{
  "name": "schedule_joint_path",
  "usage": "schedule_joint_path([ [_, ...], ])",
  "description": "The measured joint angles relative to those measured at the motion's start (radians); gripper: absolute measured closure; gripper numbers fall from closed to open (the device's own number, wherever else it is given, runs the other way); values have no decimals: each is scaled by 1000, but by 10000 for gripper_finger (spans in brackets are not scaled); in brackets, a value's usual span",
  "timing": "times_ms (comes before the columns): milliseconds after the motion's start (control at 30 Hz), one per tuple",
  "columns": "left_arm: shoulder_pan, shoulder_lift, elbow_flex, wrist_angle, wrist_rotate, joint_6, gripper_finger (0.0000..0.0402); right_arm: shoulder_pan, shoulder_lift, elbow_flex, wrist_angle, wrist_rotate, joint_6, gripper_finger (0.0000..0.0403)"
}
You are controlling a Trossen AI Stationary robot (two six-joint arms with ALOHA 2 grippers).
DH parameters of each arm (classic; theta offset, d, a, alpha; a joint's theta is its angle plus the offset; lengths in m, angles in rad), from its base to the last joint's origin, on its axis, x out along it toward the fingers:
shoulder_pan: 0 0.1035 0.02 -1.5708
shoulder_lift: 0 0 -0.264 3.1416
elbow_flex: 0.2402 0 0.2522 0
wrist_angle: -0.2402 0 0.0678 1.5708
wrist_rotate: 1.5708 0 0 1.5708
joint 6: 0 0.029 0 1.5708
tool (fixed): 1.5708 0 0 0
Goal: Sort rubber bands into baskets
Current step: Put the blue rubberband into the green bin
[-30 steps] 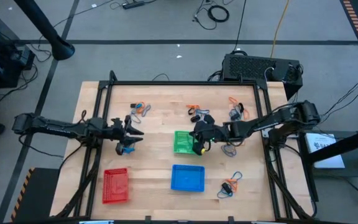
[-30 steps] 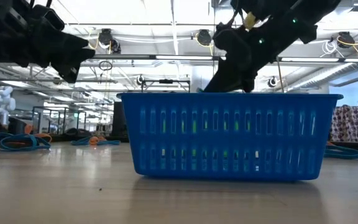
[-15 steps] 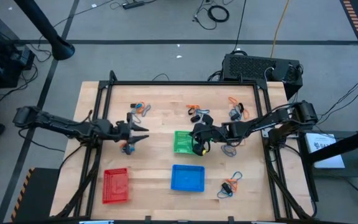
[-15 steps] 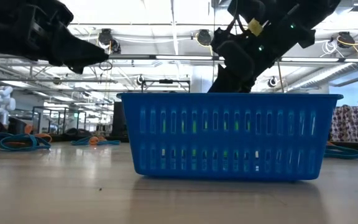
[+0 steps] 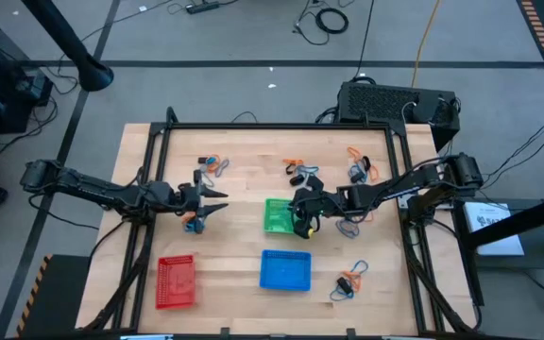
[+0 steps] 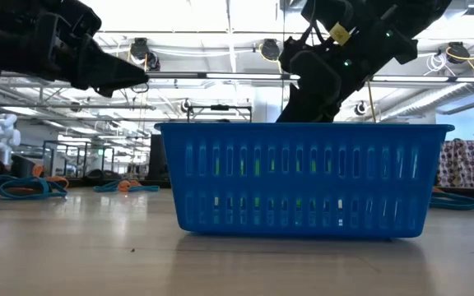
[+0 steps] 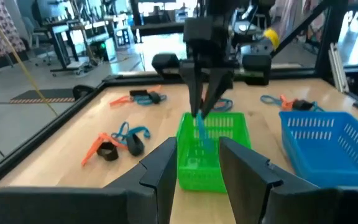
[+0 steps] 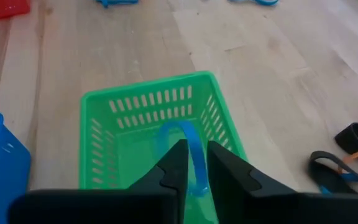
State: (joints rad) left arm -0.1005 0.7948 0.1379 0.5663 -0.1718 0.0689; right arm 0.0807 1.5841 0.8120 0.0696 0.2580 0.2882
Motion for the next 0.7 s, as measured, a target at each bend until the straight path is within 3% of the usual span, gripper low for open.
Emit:
schedule_joint_path([
  [267,0,0,0,2,6,-2,275,0,-37,4,-53,-4,-41,297],
  [367,0,0,0,0,7,-3,275,0,-79,51,-245,-10,-6,294],
  [567,0,5,0,-5,11,-10,275,39,-140,106,-655,-130,208,293],
  [700,0,11,0,-7,11,-11,275,111,-141,106,-808,-77,342,293],
])
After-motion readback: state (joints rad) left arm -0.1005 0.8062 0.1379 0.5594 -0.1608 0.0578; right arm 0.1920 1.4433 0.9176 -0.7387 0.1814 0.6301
